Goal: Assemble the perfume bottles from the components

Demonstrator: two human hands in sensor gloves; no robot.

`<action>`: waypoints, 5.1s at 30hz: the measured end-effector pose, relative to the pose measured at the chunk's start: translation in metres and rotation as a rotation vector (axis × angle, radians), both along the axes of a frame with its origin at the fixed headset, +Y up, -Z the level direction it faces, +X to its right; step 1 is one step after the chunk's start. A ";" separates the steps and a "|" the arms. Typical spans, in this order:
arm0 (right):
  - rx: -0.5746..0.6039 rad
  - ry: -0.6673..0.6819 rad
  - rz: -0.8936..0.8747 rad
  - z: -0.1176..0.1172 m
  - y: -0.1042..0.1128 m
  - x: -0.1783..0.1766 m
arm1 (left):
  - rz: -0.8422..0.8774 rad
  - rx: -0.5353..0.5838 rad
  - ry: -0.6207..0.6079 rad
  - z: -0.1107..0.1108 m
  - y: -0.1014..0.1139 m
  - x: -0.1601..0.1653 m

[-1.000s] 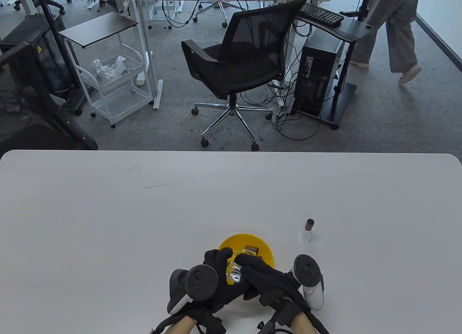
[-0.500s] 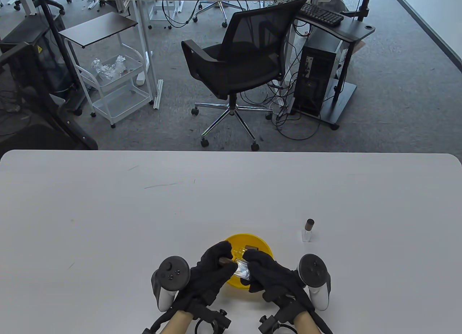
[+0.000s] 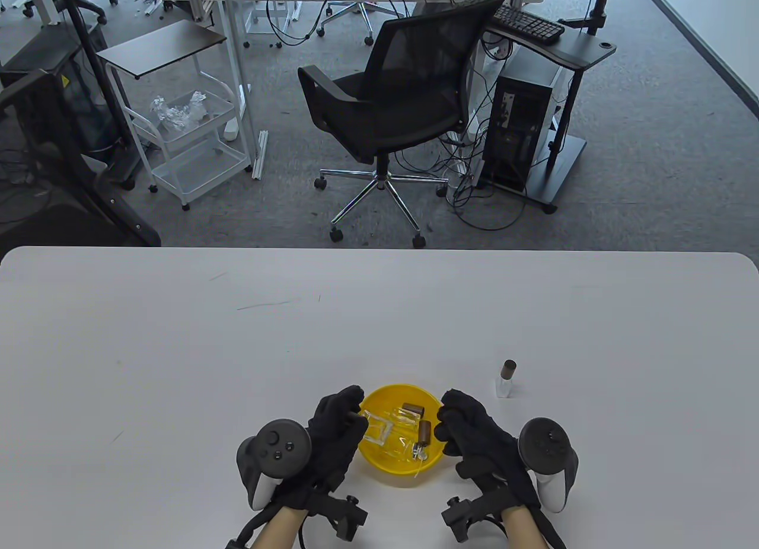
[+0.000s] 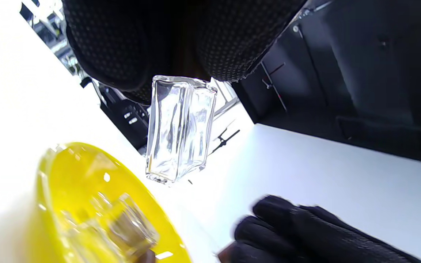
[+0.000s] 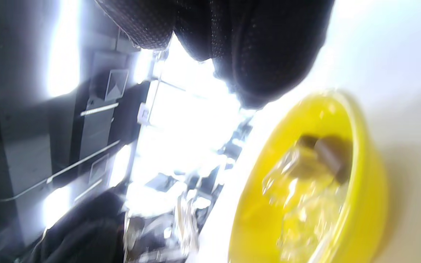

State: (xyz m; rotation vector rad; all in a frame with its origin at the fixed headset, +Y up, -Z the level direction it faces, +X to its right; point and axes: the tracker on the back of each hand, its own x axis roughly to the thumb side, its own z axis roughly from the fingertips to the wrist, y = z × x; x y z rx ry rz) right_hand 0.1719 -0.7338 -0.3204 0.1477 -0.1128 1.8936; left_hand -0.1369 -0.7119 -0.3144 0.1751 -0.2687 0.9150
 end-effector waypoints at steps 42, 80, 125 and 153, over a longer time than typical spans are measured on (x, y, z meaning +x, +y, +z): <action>0.155 -0.188 0.288 0.013 0.039 0.053 | -0.552 -0.227 0.320 -0.138 0.003 0.012; 0.149 -0.180 0.341 0.014 0.041 0.049 | -0.665 0.017 0.023 -0.076 0.032 0.039; 0.113 -0.141 0.367 0.012 0.036 0.044 | -1.199 -0.037 -0.341 -0.034 -0.025 0.116; 0.098 -0.131 0.369 0.012 0.035 0.045 | -1.202 -0.165 -0.342 -0.043 -0.034 0.124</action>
